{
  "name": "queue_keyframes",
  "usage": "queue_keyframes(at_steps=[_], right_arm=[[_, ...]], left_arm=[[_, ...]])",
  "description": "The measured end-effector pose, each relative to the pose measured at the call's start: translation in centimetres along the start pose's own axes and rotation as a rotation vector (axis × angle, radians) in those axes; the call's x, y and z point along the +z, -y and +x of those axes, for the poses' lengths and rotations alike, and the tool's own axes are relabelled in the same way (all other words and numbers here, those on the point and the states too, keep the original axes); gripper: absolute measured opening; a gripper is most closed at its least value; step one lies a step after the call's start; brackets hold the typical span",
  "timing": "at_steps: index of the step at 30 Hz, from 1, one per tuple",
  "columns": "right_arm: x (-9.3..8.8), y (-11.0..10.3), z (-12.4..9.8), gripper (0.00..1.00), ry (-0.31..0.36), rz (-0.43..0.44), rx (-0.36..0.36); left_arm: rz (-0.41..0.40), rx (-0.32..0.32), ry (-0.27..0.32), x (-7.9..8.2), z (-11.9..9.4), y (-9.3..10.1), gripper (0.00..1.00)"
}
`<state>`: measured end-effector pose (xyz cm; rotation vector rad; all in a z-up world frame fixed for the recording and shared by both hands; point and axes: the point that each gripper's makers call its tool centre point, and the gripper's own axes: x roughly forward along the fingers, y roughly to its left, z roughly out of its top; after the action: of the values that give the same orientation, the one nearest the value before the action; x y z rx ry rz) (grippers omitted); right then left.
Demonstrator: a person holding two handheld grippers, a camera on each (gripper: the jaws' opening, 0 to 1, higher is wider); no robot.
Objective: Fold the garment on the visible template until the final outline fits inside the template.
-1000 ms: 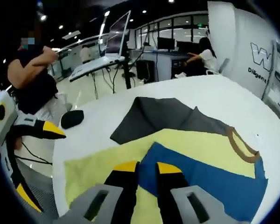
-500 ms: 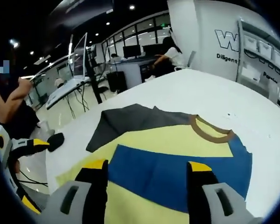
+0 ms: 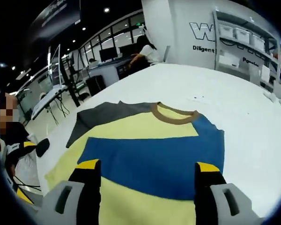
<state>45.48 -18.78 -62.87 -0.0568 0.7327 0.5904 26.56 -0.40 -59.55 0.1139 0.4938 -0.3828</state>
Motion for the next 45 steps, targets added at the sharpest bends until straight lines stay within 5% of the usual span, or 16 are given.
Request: queue_keyframes(at_steps=[19,32,45], right_arm=[[-2.9,6.3,-2.4,0.67,0.001,0.084,-0.118],[-5.5,9.3,-2.2,0.34,-0.008,0.166,-0.209],[-6.2,9.5,-1.8,0.03,-0.004,0.211,-0.256]], left_arm=[[0.006,0.003,-0.001,0.0,0.0,0.0,0.99],[0.004,-0.003,0.005,0.0,0.0,0.1,0.99],[0.005,-0.003,-0.003,-0.1,0.0,0.0,0.97]])
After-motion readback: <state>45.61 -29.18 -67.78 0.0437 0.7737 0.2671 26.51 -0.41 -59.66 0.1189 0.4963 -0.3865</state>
